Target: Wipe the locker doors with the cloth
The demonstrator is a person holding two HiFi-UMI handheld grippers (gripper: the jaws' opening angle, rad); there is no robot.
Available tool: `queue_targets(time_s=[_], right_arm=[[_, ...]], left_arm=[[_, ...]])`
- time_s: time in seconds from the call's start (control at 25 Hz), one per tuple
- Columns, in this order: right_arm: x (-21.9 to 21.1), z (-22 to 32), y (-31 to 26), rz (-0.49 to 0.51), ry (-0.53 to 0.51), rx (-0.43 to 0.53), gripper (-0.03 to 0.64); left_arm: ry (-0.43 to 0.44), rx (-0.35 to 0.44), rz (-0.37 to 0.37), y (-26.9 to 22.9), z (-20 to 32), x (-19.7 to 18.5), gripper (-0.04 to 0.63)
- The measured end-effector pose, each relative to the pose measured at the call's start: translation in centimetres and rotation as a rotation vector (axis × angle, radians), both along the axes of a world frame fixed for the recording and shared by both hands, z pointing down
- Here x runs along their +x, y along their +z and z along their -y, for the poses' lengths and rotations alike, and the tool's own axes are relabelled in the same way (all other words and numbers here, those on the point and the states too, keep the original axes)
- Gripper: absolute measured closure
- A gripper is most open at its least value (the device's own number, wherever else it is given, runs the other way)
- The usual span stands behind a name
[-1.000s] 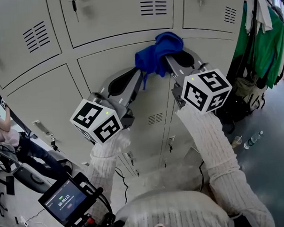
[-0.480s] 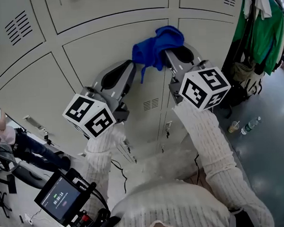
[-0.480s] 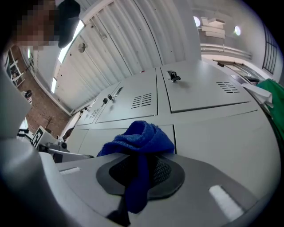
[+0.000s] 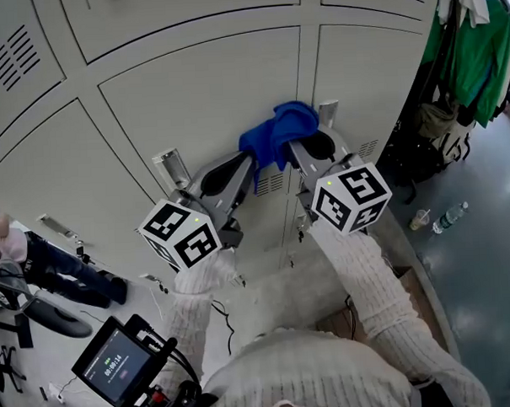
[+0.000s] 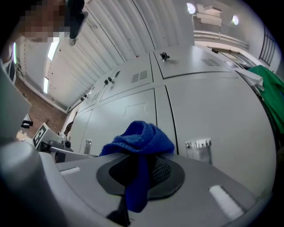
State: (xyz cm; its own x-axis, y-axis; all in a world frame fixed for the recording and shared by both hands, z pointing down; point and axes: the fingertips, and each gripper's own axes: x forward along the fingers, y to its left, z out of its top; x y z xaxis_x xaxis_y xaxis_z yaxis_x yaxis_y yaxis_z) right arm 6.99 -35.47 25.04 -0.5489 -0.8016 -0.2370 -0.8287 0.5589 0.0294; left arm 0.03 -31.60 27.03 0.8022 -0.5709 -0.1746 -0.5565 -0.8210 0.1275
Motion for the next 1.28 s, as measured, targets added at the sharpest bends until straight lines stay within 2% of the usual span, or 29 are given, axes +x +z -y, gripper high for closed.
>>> queue_targets(time_s=[0.36,0.68,0.92,1.12,1.28], right_arm=[[-1.3,0.4,9.9,0.008,-0.023,-0.21,0.568],[-1.6,0.5,15.9,-0.024,-0.026,-0.327,0.568],[-1.7,0.3,19.0,-0.032,-0.029,-0.394,0.568],[-2.0,0.2,21.2,-0.033,-0.028,-0.469,0.568],[-1.9,0.4,21.7,-0.026,-0.021,-0.482,0.568]], left_arm=[[-0.027,-0.221,0.004,9.3,-0.2,-1.0,0.589],[-0.057,-0.365,0.002,15.4,-0.3,-1.6,0.588],[-0.054,-0.424,0.008,17.9,-0.7,-1.2,0.588],[-0.063,-0.443,0.015,18.6,-0.9,-1.6,0.589],[-0.07,-0.451,0.032,19.1,-0.8,-1.9,0.589]])
